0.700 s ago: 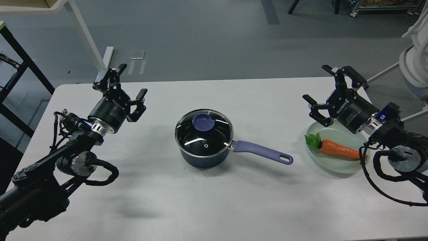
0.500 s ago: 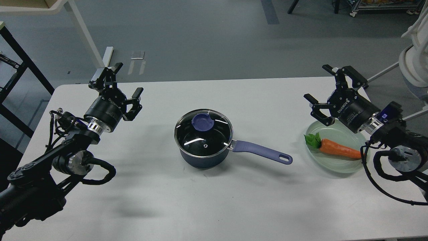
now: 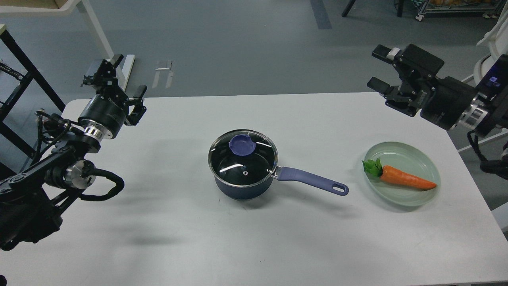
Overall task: Open pot lid
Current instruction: 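Raise both grippers and move the right gripper toward the purple pan handle, then grasp the purple pan handle with the right gripper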
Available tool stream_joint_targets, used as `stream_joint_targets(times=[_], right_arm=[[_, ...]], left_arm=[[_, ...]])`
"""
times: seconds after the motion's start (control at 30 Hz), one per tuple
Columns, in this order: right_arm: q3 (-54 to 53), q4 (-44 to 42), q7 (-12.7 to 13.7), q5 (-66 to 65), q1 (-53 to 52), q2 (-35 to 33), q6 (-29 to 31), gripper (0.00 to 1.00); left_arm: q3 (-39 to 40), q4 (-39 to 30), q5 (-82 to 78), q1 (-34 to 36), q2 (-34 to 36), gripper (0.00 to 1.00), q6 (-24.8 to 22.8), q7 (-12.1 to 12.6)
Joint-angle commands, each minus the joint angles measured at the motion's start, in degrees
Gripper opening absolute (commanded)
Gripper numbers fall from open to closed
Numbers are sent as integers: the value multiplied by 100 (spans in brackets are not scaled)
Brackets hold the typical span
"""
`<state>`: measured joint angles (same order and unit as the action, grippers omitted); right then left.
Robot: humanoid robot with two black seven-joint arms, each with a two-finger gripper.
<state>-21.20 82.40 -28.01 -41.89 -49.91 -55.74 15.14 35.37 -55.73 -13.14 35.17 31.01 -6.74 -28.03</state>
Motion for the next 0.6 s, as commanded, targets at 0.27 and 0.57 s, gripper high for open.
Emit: stream_joint_targets(times=[0.27, 0.57], right_arm=[[2171, 786, 1, -5310, -1617, -244, -99, 100], [2910, 655, 1, -6472, -2075, 239, -82, 100]], left_arm=[[-250, -79, -1541, 139, 344, 99, -574, 3], [-268, -781, -2263, 69, 608, 99, -601, 3]])
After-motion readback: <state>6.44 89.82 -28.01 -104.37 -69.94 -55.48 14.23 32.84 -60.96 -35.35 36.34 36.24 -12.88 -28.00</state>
